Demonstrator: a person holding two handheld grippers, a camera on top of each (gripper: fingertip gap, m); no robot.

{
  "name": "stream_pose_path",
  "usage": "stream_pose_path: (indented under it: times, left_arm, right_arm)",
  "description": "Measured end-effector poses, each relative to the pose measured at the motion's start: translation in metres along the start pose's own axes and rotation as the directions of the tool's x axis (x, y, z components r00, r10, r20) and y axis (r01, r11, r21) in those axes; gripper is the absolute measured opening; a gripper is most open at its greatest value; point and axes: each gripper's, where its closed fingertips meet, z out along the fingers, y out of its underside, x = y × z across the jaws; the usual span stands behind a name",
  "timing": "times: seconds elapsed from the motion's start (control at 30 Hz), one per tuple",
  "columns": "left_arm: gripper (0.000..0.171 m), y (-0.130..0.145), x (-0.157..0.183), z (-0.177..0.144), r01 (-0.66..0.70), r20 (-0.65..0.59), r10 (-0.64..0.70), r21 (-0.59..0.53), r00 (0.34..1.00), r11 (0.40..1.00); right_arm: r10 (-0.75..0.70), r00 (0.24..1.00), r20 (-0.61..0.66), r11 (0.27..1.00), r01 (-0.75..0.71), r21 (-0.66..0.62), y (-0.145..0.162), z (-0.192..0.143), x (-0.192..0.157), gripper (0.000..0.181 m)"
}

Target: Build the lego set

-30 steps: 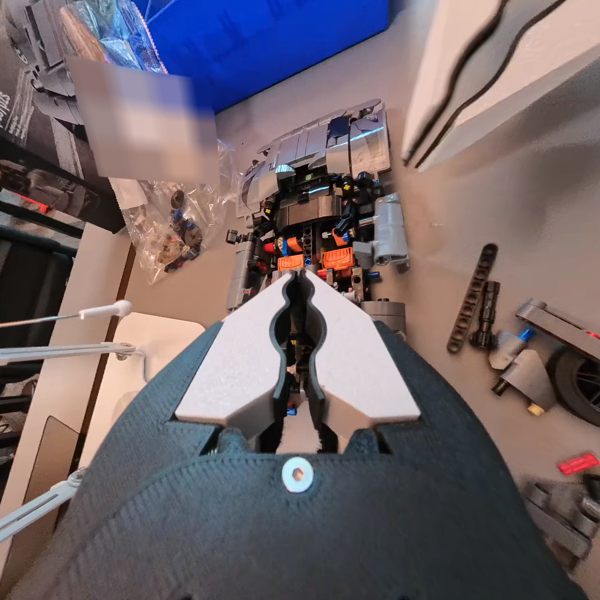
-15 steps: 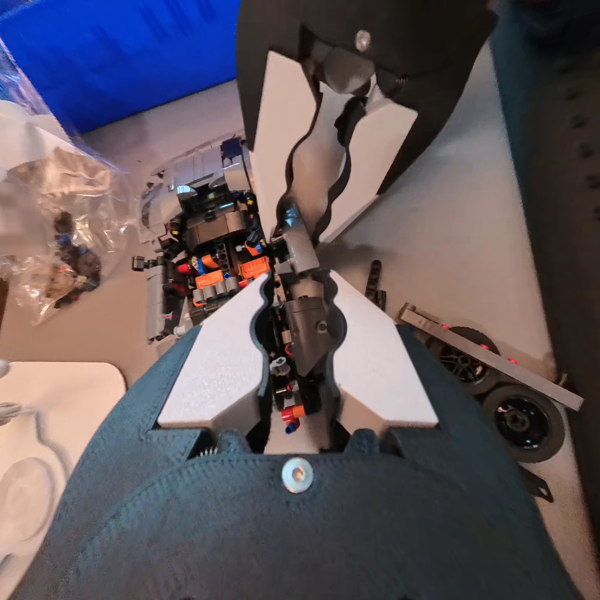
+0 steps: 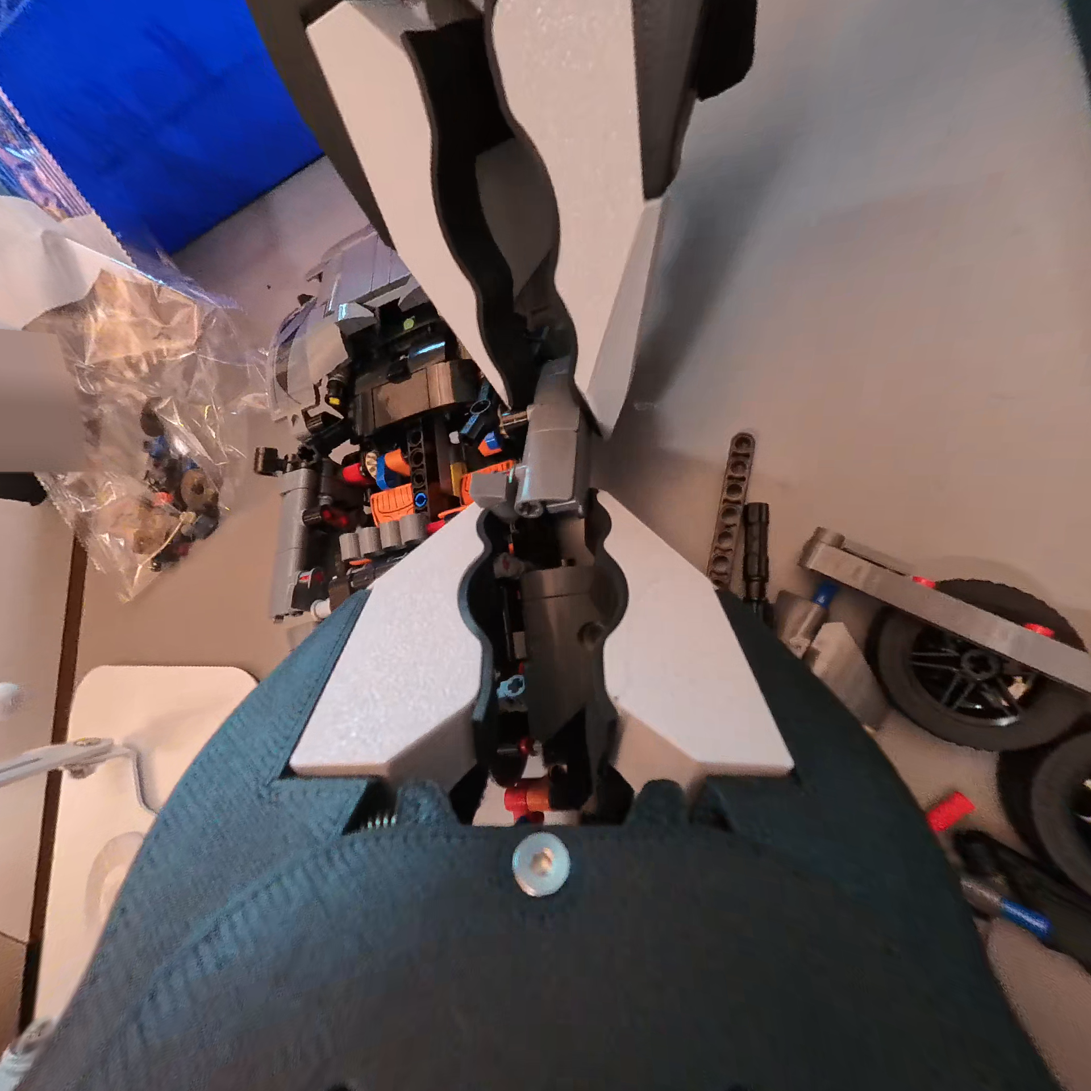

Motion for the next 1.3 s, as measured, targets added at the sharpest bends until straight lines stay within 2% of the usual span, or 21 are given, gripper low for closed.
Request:
stream_pose_path:
  times: [0.17,0.27,0.33,0.43,0.47,0.57,0.63,0.8,0.93,1.07,1.17,1.23,1.3]
  left_arm:
    - [0.025,0.0,0.01,-0.001,-0.051,-0.045,0.053,0.026,0.998,0.998]
    - [0.025,0.0,0.01,-0.001,-0.059,-0.051,0.061,0.037,0.997,0.998]
    - [0.025,-0.001,0.012,-0.002,-0.068,-0.063,0.071,0.057,0.995,0.996]
    - [0.025,-0.002,0.012,-0.003,-0.053,-0.075,0.058,0.068,0.996,0.996]
    - [0.026,-0.001,0.011,-0.003,-0.046,-0.076,0.052,0.074,0.996,0.996]
    - [0.028,0.005,0.006,-0.006,-0.015,-0.07,0.02,0.065,0.997,0.998]
    - [0.033,0.004,0.007,-0.009,0.018,-0.103,-0.009,0.093,0.995,0.996]
    - [0.031,0.008,0.006,-0.012,-0.002,-0.099,0.012,0.102,0.995,0.995]
    - [0.032,0.005,0.007,-0.015,0.007,-0.122,0.012,0.154,0.992,0.988]
    - [0.035,0.003,0.007,-0.017,0.027,-0.138,-0.002,0.182,0.99,0.983]
    - [0.033,0.001,0.005,-0.019,0.06,-0.132,-0.034,0.194,0.991,0.979]
    - [0.047,0.003,0.002,-0.019,0.089,-0.125,-0.07,0.156,0.99,0.984]
    - [0.045,0.001,0.007,-0.018,0.07,-0.13,-0.054,0.127,0.99,0.989]
  right_arm:
    - [-0.187,0.981,0.053,0.982,0.188,-0.022,0.003,-0.002,-0.011,0.014]
    - [-0.217,0.972,0.094,0.975,0.22,-0.028,0.003,-0.002,-0.013,0.014]
    - [-0.185,0.975,0.125,0.982,0.188,-0.012,0.002,-0.003,-0.014,0.014]
    - [-0.04,0.984,0.176,0.997,0.051,-0.059,0.001,-0.002,-0.014,0.014]
    - [-0.055,0.989,0.138,0.995,0.066,-0.079,0.0,-0.001,-0.013,0.014]
    - [-0.285,0.955,-0.088,0.948,0.267,-0.171,-0.002,0.01,0.001,0.016]
    - [-0.389,0.913,-0.125,0.904,0.352,-0.242,-0.003,0.015,0.002,0.017]
    - [-0.236,0.972,0.019,0.963,0.236,-0.127,-0.008,0.016,-0.006,0.014]
    - [-0.152,0.976,0.153,0.984,0.165,-0.073,-0.01,0.012,-0.012,0.013]
    - [-0.106,0.964,0.244,0.987,0.132,-0.091,-0.011,0.01,-0.013,0.013]
    - [-0.051,0.976,0.211,0.989,0.08,-0.128,-0.013,0.013,-0.011,0.014]
    - [-0.064,0.983,0.172,0.989,0.086,-0.123,-0.014,0.012,-0.01,0.015]
    - [-0.079,0.986,0.144,0.989,0.096,-0.114,-0.014,0.001,-0.006,0.026]
